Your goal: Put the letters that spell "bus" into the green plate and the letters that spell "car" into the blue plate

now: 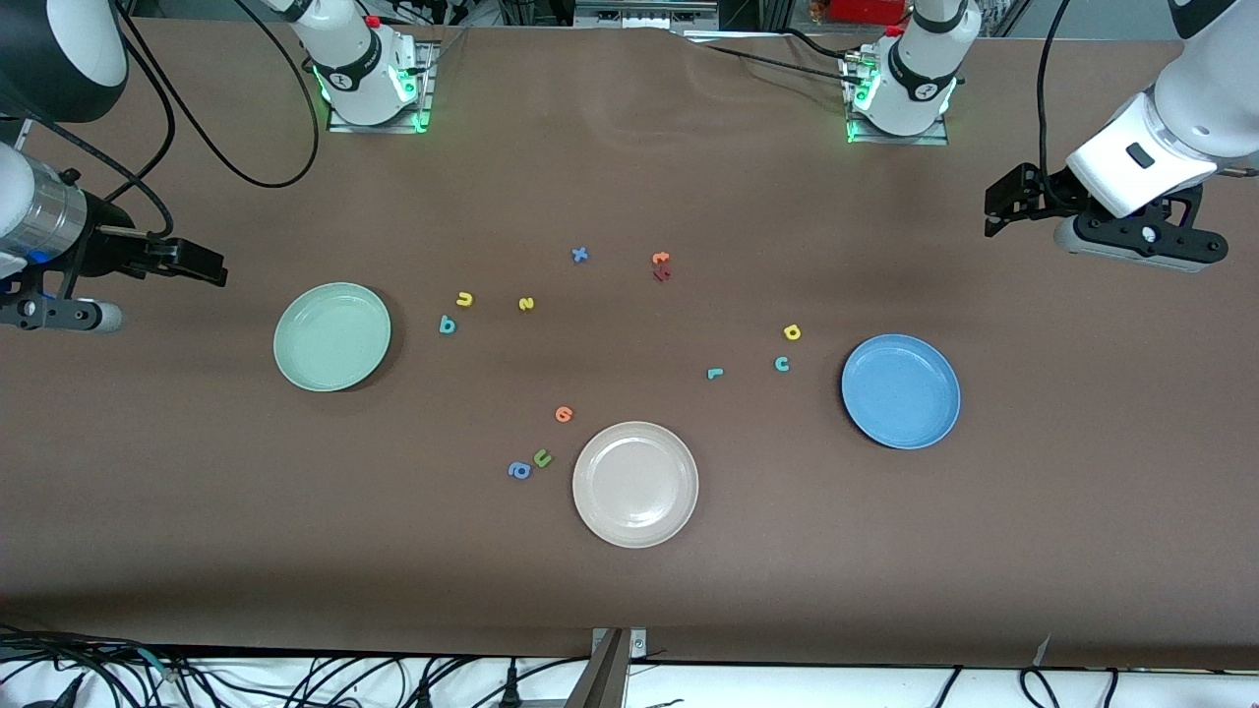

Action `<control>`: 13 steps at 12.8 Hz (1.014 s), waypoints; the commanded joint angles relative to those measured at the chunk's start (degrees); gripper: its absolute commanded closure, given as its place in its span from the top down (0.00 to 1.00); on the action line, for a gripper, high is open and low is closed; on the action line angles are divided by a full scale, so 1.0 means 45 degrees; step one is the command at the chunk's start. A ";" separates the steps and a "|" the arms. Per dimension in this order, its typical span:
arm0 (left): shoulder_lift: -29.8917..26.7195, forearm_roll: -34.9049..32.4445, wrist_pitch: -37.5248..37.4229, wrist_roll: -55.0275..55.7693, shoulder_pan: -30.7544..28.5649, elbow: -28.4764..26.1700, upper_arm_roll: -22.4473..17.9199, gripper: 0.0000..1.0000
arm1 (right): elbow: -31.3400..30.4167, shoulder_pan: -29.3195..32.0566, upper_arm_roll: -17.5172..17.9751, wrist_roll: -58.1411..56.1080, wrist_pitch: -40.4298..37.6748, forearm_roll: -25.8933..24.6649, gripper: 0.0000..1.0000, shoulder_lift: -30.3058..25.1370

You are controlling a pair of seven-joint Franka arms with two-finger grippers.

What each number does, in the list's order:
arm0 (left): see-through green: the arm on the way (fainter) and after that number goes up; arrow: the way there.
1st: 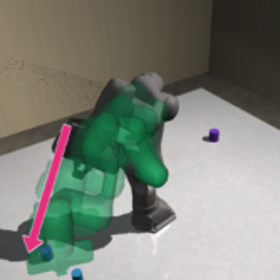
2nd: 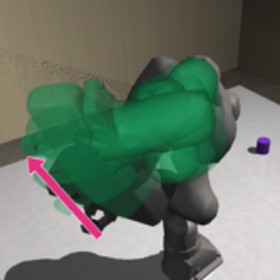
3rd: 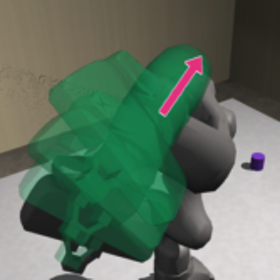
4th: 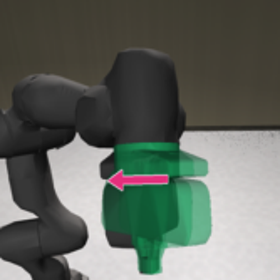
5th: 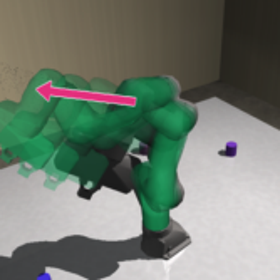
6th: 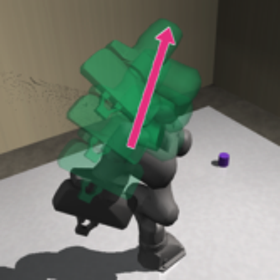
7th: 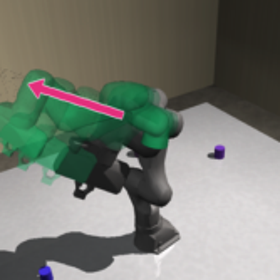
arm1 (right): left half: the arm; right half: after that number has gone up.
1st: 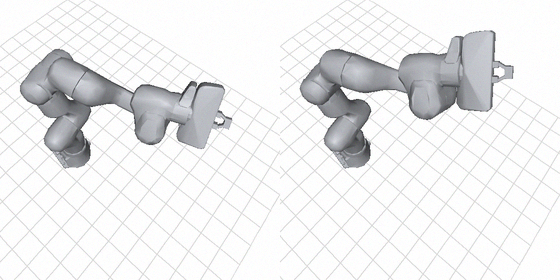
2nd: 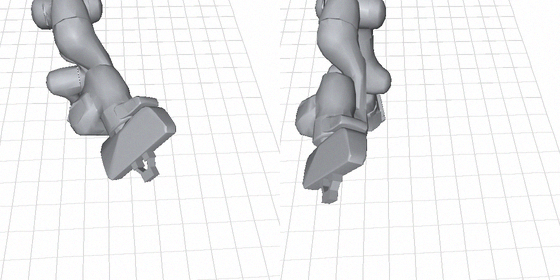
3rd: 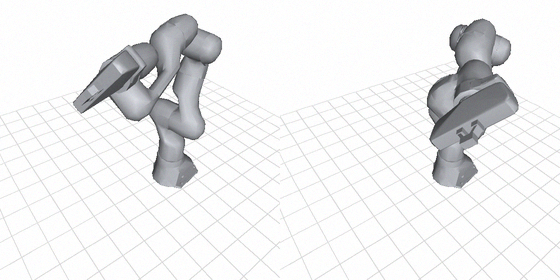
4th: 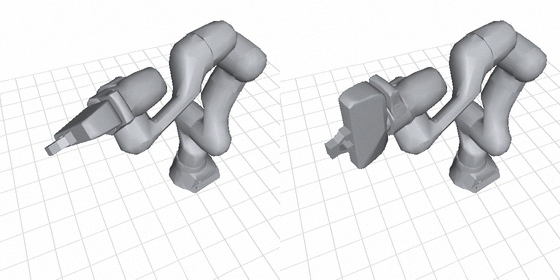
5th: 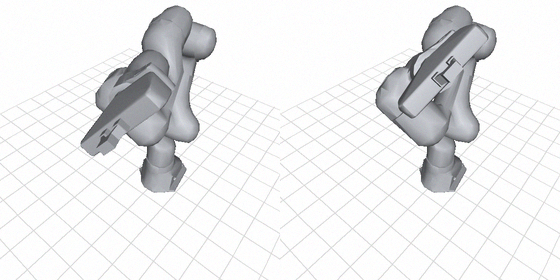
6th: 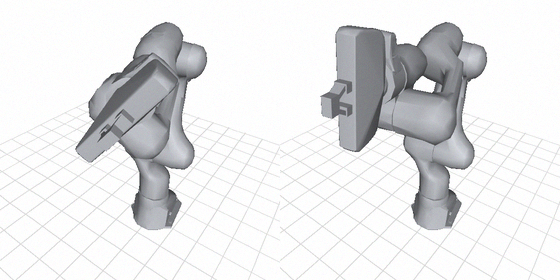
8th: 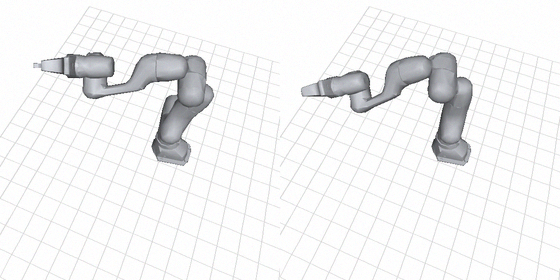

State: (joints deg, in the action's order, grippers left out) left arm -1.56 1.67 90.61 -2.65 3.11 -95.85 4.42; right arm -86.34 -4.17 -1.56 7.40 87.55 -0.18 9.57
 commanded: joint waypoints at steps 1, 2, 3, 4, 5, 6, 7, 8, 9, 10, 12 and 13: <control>0.0094 -0.0351 -0.0018 0.0120 0.0090 0.0244 -0.0025 1.00 | -0.0110 0.0048 -0.0006 -0.0180 -0.0022 0.0177 0.99 -0.0076; 0.0113 -0.0351 -0.0018 0.0120 0.0071 0.0225 -0.0025 1.00 | -0.0090 0.0048 -0.0006 -0.0180 -0.0022 0.0177 0.99 -0.0076; 0.0113 -0.0351 -0.0018 0.0120 0.0090 0.0244 -0.0025 1.00 | -0.0109 0.0048 0.0014 -0.0180 -0.0022 0.0157 0.99 -0.0076; 0.0113 -0.0351 -0.0018 0.0120 0.0071 0.0225 -0.0025 1.00 | -0.0110 0.0048 -0.0006 -0.0180 -0.0022 0.0176 0.99 -0.0076; 0.0113 -0.0351 -0.0018 0.0120 0.0070 0.0244 -0.0025 1.00 | -0.0110 0.0048 -0.0006 -0.0180 -0.0022 0.0177 0.99 -0.0076; 0.0113 -0.0351 -0.0018 0.0120 0.0090 0.0244 -0.0025 1.00 | -0.0090 0.0048 -0.0006 -0.0180 -0.0022 0.0177 0.99 -0.0076; 0.0094 -0.0351 -0.0018 0.0120 0.0090 0.0244 -0.0025 1.00 | -0.0090 0.0048 -0.0006 -0.0180 -0.0022 0.0177 0.99 -0.0076; 0.0113 -0.0351 -0.0018 0.0120 0.0090 0.0244 -0.0025 1.00 | -0.0090 0.0048 -0.0006 -0.0180 -0.0022 0.0177 0.99 -0.0076; 0.0094 -0.0351 -0.0018 0.0120 0.0071 0.0244 -0.0025 1.00 | -0.0071 0.0048 -0.0006 -0.0200 -0.0002 0.0215 0.99 -0.0076; 0.0093 -0.0351 -0.0018 0.0101 0.0070 0.0225 -0.0025 1.00 | -0.0070 0.0048 -0.0006 -0.0180 -0.0021 0.0216 0.99 -0.0076; 0.0093 -0.0331 -0.0037 0.0101 0.0090 0.0225 0.0013 1.00 | -0.0070 0.0028 0.0014 -0.0044 -0.0022 0.0235 0.99 -0.0076; 0.0093 -0.0331 -0.0037 0.0082 0.0090 0.0225 0.0226 1.00 | -0.0051 -0.0049 0.0014 0.0014 -0.0022 0.0235 0.99 -0.0095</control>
State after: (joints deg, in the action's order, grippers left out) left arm -1.56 1.67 90.61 -2.65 3.11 -95.85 4.55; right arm -86.34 -4.19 -1.55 7.40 87.55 -0.15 9.58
